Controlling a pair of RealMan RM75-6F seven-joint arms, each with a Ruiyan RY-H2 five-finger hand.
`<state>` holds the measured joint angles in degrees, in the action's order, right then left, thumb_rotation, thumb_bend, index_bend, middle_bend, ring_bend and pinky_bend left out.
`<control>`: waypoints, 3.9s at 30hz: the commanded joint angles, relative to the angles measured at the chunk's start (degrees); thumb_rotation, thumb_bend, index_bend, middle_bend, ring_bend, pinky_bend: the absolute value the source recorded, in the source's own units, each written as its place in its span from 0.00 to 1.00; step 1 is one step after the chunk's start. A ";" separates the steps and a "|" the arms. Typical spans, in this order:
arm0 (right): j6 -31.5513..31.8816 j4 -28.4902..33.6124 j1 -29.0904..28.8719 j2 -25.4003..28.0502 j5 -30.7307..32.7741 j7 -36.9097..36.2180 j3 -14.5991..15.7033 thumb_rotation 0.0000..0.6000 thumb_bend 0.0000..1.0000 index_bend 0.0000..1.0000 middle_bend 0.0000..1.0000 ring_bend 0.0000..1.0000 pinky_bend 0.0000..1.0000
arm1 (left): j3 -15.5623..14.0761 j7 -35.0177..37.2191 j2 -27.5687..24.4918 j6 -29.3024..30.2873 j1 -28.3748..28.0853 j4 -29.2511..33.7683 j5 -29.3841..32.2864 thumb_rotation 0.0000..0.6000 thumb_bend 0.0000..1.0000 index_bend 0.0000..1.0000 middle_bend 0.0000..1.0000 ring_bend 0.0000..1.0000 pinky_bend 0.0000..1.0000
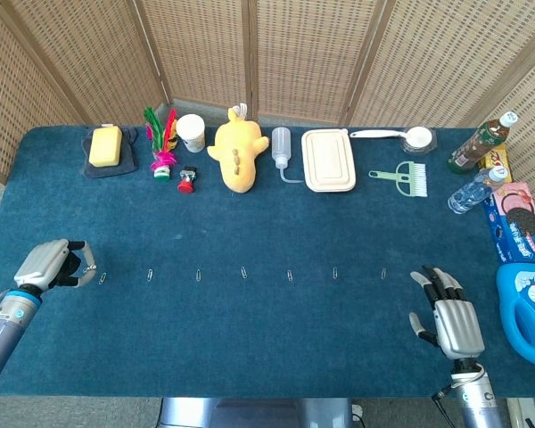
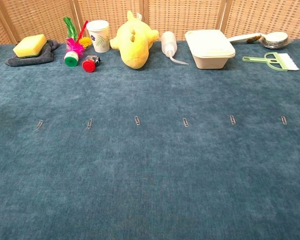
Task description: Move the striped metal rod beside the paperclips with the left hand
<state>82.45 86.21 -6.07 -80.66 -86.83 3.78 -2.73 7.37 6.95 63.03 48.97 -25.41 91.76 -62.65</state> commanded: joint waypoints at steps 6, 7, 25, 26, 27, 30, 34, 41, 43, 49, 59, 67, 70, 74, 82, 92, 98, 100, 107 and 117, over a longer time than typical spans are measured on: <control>0.07 0.02 0.04 0.05 0.20 0.13 0.05 1.00 0.39 0.17 0.13 0.10 0.14 | -1.11 -1.24 5.09 0.75 0.19 -3.95 1.15 1.00 0.64 0.62 0.92 0.81 0.73; 0.11 0.07 0.07 0.11 0.23 0.14 0.06 1.00 0.39 0.17 0.13 0.10 0.14 | -1.17 -1.43 5.50 0.77 0.13 -4.24 1.17 1.00 0.64 0.62 0.92 0.81 0.73; 0.53 0.05 0.52 0.60 0.74 -0.18 0.16 1.00 0.39 0.17 0.13 0.10 0.14 | 0.55 -0.99 5.20 2.85 -0.65 -1.75 -0.64 1.00 0.64 0.62 0.92 0.81 0.73; 0.55 0.06 0.51 0.65 0.71 -0.20 0.16 1.00 0.39 0.17 0.13 0.10 0.14 | 0.70 -1.42 4.95 3.23 -0.74 -1.78 -0.77 1.00 0.64 0.62 0.92 0.81 0.73; 0.54 0.04 0.48 0.66 0.69 -0.25 0.14 1.00 0.39 0.17 0.13 0.10 0.14 | 0.92 -2.10 4.94 3.75 -0.92 -2.11 -0.85 1.00 0.64 0.62 0.92 0.81 0.73; 0.41 -0.14 0.35 0.44 0.73 -0.46 0.05 1.00 0.39 0.17 0.13 0.10 0.14 | 0.79 -5.40 6.05 4.33 -1.96 -4.36 -1.36 1.00 0.64 0.62 0.92 0.81 0.73; 0.13 -0.56 0.15 -0.13 0.50 -0.73 0.22 1.00 0.39 0.17 0.13 0.10 0.14 | 0.59 -12.04 8.90 7.03 -3.31 -8.69 -2.57 1.00 0.64 0.62 0.92 0.81 0.73; 0.70 -0.35 0.45 0.15 0.53 -0.78 0.21 1.00 0.39 0.17 0.13 0.10 0.14 | 1.74 -17.09 10.75 6.75 -6.05 -12.26 -2.08 1.00 0.64 0.62 0.92 0.81 0.73; 0.81 -0.22 0.55 0.26 0.54 -0.69 0.25 1.00 0.39 0.17 0.13 0.10 0.14 | 2.02 -17.93 11.04 6.45 -6.74 -12.73 -1.97 1.00 0.64 0.62 0.92 0.80 0.73; 1.12 0.11 0.86 0.52 0.71 -0.49 0.31 1.00 0.39 0.17 0.13 0.10 0.14 | 2.78 -20.59 12.13 5.68 -8.94 -13.91 -1.71 1.00 0.64 0.62 0.91 0.80 0.73; 1.21 0.15 1.11 0.78 1.05 -0.62 0.23 1.00 0.39 0.17 0.13 0.10 0.14 | 2.54 -25.59 14.32 4.08 -12.03 -14.88 -0.98 1.00 0.63 0.61 0.91 0.80 0.73; 1.73 0.15 1.41 1.00 1.08 -0.63 0.12 1.00 0.39 0.17 0.13 0.10 0.14 | 1.18 -30.11 15.18 0.33 -13.48 -14.19 3.90 1.00 0.57 0.41 0.76 0.68 0.73; 1.95 0.07 1.55 1.03 1.17 -0.86 0.05 1.00 0.39 0.17 0.13 0.11 0.14 | 0.72 -31.04 14.91 0.15 -13.64 -13.40 4.48 0.99 0.53 0.37 0.61 0.55 0.72; 2.09 -0.04 1.64 1.17 1.17 -0.95 0.01 1.00 0.39 0.17 0.13 0.11 0.14 | 0.56 -31.15 14.33 1.70 -13.21 -11.96 4.18 0.93 0.48 0.26 0.42 0.37 0.60; 2.81 0.66 1.55 2.12 0.96 0.08 -0.62 1.00 0.39 0.17 0.13 0.11 0.14 | -0.78 -26.73 10.35 10.92 -7.42 -5.28 -0.24 0.87 0.48 0.24 0.38 0.32 0.53; 2.84 1.01 1.21 1.93 0.30 2.47 -0.55 1.00 0.39 0.16 0.13 0.10 0.14 | -8.15 -19.92 4.51 29.02 6.64 3.77 -10.77 0.89 0.48 0.28 0.38 0.34 0.51; 2.71 2.58 1.49 2.27 0.30 5.33 0.06 1.00 0.39 0.14 0.13 0.09 0.14 | -13.24 -19.87 3.07 36.65 14.42 4.68 -14.49 0.89 0.48 0.28 0.38 0.34 0.49; 2.79 3.32 1.56 2.62 0.12 6.04 0.23 1.00 0.39 0.14 0.13 0.09 0.14 | -14.09 -19.84 2.61 37.79 15.85 4.92 -15.02 0.90 0.48 0.28 0.38 0.34 0.49; 3.30 6.11 1.65 4.57 -1.15 7.38 0.67 1.00 0.39 0.14 0.13 0.09 0.14 | -16.47 -16.09 0.24 42.03 21.02 4.64 -17.12 0.90 0.48 0.28 0.38 0.34 0.49; 4.00 7.35 2.02 5.21 -2.12 7.43 1.05 1.00 0.39 0.14 0.13 0.09 0.14 | -14.70 -13.17 1.02 47.35 25.01 2.34 -20.45 0.91 0.48 0.29 0.37 0.34 0.49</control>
<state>86.44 93.58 -4.06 -75.44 -88.93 11.23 -1.69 -7.53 -6.19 63.91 96.16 -0.52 94.19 -82.89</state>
